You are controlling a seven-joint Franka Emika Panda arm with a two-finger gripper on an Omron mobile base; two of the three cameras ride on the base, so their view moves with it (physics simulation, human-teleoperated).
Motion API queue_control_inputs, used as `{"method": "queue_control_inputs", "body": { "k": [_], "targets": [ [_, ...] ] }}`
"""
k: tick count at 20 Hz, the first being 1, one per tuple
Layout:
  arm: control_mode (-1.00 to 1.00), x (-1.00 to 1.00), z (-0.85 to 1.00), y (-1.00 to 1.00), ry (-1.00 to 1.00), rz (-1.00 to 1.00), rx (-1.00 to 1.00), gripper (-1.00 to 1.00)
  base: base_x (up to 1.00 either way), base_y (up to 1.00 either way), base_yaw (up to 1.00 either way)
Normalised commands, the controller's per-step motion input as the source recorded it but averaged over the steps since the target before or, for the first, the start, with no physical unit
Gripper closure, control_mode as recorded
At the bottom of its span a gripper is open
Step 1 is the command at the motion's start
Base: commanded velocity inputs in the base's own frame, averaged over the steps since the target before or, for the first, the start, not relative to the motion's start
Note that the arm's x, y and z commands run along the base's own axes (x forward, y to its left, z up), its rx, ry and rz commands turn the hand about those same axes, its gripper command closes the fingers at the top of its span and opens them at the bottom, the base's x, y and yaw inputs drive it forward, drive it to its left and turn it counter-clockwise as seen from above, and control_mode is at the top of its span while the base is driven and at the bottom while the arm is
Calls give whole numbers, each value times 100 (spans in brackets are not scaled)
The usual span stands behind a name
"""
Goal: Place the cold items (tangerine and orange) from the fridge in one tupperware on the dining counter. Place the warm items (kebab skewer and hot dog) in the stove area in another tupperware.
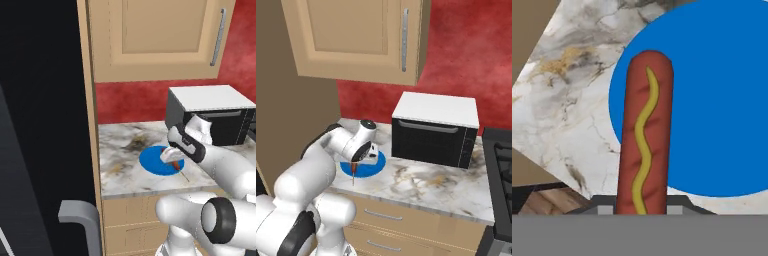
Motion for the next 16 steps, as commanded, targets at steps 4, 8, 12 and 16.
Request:
{"method": "queue_control_inputs", "body": {
  "k": [4,8,12,16],
  "targets": [
    [-100,-13,100,0,34,27,-17,100,0,0,0],
    [-100,-57,94,-3,28,33,-34,100,0,0,0],
    [-100,-100,33,-27,9,30,-28,100,0,0,0],
    [-100,-100,7,-47,-50,8,4,100,0,0,0]
  ]
}}
